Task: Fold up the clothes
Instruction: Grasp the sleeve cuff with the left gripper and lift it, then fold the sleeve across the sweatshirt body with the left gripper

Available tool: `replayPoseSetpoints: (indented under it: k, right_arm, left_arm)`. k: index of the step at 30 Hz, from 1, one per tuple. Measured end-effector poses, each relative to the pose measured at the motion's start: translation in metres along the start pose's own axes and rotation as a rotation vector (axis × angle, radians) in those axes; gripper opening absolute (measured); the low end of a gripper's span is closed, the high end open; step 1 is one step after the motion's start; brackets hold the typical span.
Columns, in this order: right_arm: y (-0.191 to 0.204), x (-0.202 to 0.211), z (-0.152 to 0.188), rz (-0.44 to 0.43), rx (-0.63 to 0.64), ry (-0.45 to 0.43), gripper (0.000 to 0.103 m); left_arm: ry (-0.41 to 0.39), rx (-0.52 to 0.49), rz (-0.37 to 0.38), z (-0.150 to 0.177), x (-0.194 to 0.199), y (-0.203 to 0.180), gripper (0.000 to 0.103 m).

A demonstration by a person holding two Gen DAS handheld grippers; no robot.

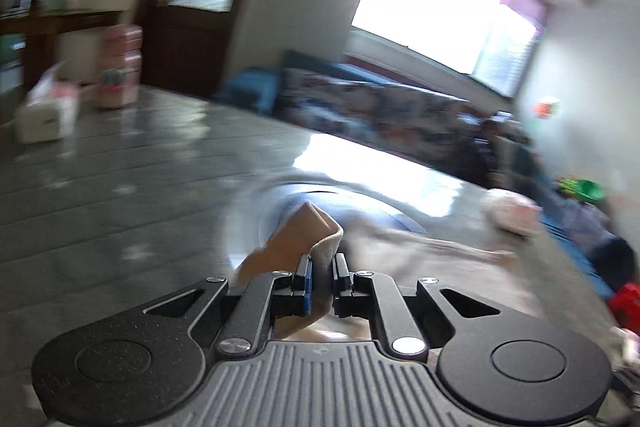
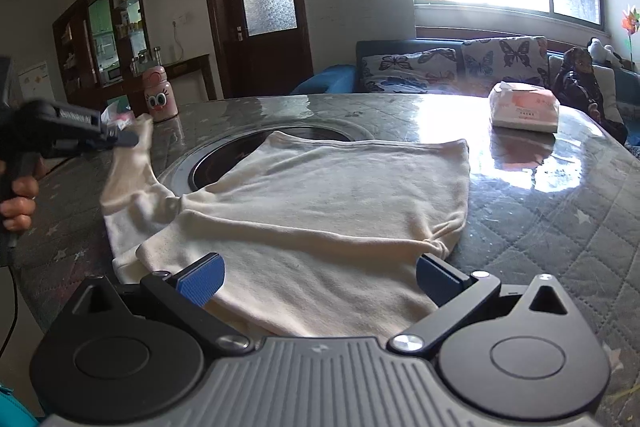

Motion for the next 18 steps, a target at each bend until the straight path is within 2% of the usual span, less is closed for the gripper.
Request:
replayPoseSetpoints:
  k: [8, 14, 18]
  right_arm:
    - [-0.018, 0.008, 0.004, 0.043, -0.05, -0.019, 0.103]
    - [-0.032, 0.014, 0.007, 0.08, -0.093, -0.025, 0.103]
    - [-0.038, 0.017, 0.008, 0.099, -0.117, -0.03, 0.103]
  left_arm:
    - [0.071, -0.089, 0.286, 0.017, 0.0, -0.078, 0.01]
    - [0.164, -0.152, 0.392, 0.04, -0.013, -0.112, 0.011]
    - [0.225, -0.209, 0.389, 0.062, -0.018, -0.122, 0.02]
Point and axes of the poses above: each gripper's, at about its wrist camera, not at the fingertips, and x roughly against the way its jaws point, y to its left, z to its underside, the point moved 4 cm from there along -x, roughly the way its jaws point, and after that the axes turned 7 degrees about y, right-handed, at the moved point
